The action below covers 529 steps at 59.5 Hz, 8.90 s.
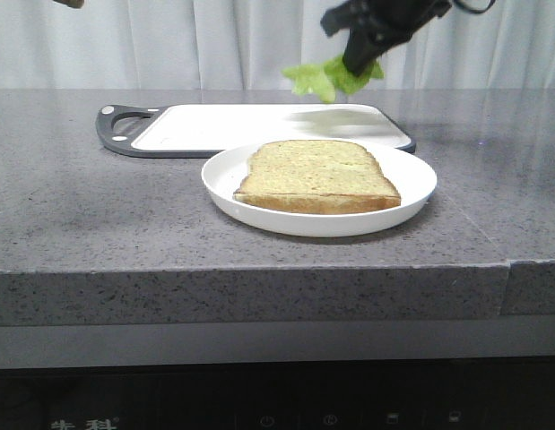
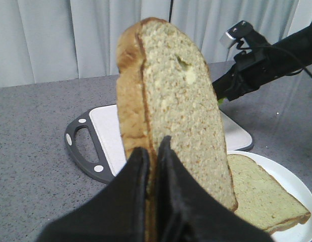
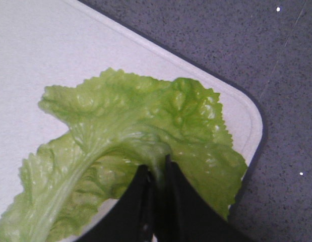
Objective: Left arm grabs bread, right arm adds lettuce
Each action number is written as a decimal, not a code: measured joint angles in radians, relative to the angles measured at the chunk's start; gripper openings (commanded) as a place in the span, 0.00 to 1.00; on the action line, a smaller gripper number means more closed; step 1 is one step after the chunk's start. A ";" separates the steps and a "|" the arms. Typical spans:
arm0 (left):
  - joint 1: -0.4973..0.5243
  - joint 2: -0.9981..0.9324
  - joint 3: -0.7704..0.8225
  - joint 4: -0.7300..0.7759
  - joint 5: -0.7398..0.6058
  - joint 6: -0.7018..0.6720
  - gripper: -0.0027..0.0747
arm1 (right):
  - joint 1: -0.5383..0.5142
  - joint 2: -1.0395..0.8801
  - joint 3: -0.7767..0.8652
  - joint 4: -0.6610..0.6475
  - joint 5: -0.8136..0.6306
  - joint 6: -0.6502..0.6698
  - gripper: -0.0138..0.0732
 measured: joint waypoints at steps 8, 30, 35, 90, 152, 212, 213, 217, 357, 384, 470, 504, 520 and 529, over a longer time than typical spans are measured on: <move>0.000 0.000 0.000 -0.001 0.000 -0.002 0.01 | 0.040 -0.135 0.165 0.020 -0.051 -0.013 0.08; 0.000 0.000 0.000 -0.002 0.000 -0.002 0.01 | 0.159 -0.545 0.706 0.171 -0.304 -0.018 0.08; 0.000 0.000 0.000 -0.002 0.000 -0.002 0.01 | 0.161 -0.573 0.776 0.217 -0.324 -0.018 0.08; 0.002 0.000 0.000 -0.002 0.000 -0.002 0.01 | 0.218 -0.521 0.855 0.307 -0.353 -0.018 0.31; 0.002 0.099 -0.047 -0.132 0.044 -0.002 0.01 | 0.218 -0.946 0.965 0.226 -0.398 -0.018 0.13; 0.004 0.970 -0.439 -1.336 0.460 0.704 0.01 | 0.218 -1.460 1.216 0.217 -0.332 -0.018 0.14; 0.004 0.970 -0.439 -1.338 0.460 0.704 0.01 | 0.218 -1.460 1.216 0.217 -0.332 -0.018 0.14; 0.004 0.970 -0.443 -1.338 0.460 0.704 0.01 | 0.218 -1.460 1.216 0.217 -0.332 -0.018 0.14; 0.173 -0.348 0.310 -0.697 -0.031 0.704 0.01 | -0.031 -1.822 1.522 0.231 -0.307 -0.007 0.08; 0.173 -0.379 0.331 -0.697 -0.038 0.704 0.01 | -0.031 -1.825 1.523 0.238 -0.300 -0.007 0.08; 0.453 -0.704 0.717 -0.002 -0.041 0.036 0.01 | -0.031 -1.825 1.523 0.240 -0.298 -0.007 0.08; 0.453 -0.704 0.717 -0.002 -0.045 0.036 0.01 | -0.031 -1.825 1.523 0.240 -0.298 -0.007 0.08; 0.453 -0.704 0.717 -0.004 -0.045 0.036 0.01 | -0.059 -1.826 1.604 0.149 -0.402 0.125 0.08; 0.453 -0.704 0.717 -0.004 -0.045 0.036 0.01 | -0.112 -1.891 1.720 -0.020 -0.435 0.335 0.08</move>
